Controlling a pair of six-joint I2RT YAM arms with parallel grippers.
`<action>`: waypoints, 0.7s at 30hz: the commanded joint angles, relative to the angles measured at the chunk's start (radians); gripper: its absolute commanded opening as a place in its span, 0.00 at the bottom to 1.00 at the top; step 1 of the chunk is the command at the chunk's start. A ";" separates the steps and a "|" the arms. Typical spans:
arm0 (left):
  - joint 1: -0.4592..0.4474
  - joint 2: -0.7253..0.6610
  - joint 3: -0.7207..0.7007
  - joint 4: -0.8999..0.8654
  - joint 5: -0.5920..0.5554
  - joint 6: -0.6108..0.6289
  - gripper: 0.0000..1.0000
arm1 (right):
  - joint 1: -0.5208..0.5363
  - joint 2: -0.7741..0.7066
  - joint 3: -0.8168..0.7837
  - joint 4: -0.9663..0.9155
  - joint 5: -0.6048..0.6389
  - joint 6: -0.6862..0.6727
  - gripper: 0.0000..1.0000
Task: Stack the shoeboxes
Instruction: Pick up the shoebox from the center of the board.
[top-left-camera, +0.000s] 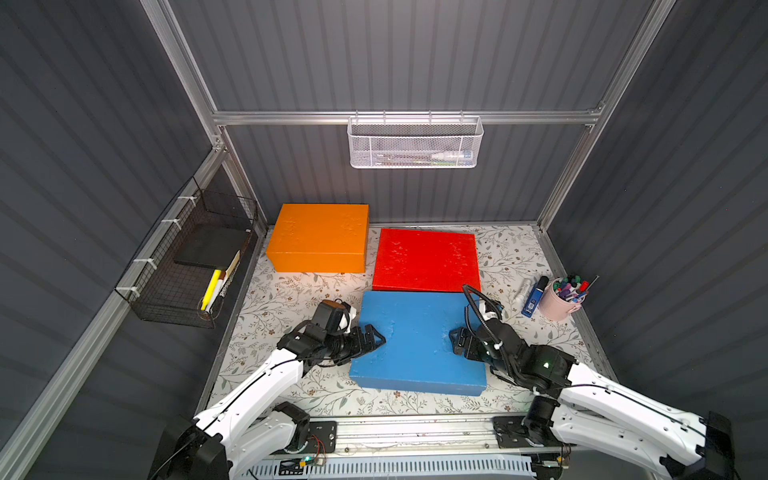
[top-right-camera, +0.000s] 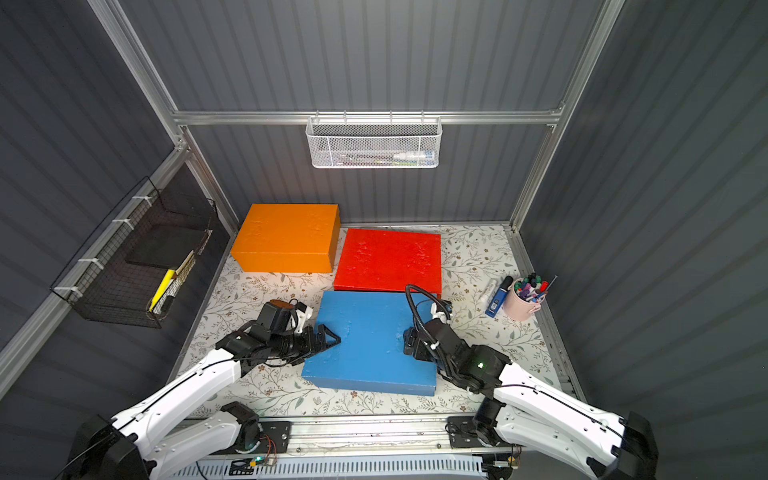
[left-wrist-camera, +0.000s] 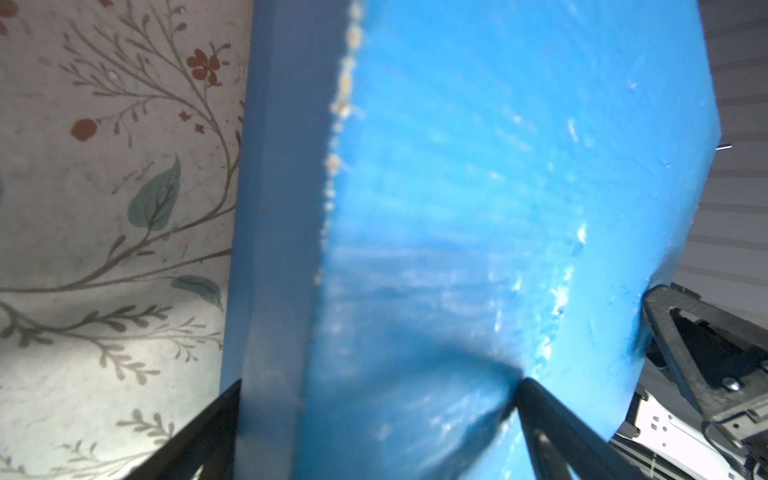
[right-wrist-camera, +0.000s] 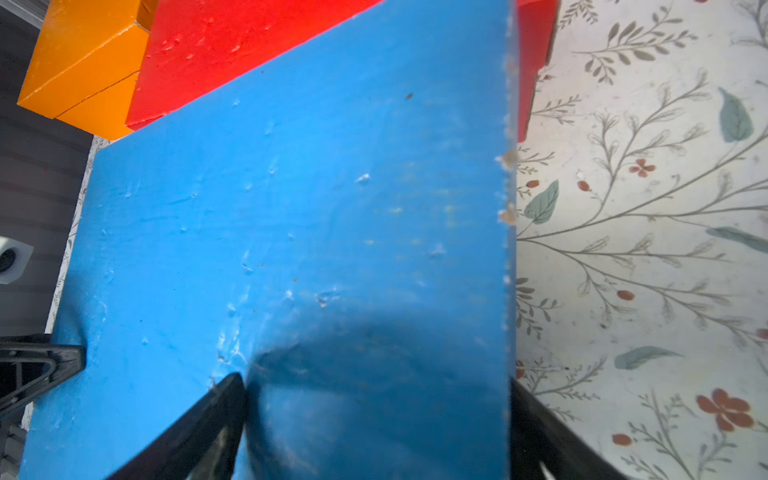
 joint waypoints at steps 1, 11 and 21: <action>-0.030 -0.037 0.064 -0.039 0.094 -0.005 0.99 | 0.055 -0.004 0.072 0.078 -0.047 -0.019 0.91; -0.031 -0.123 0.174 -0.109 0.084 -0.014 0.99 | 0.111 0.021 0.181 0.054 -0.028 -0.045 0.91; -0.031 -0.059 0.386 -0.164 0.075 0.000 0.99 | 0.125 0.065 0.344 0.052 -0.022 -0.130 0.91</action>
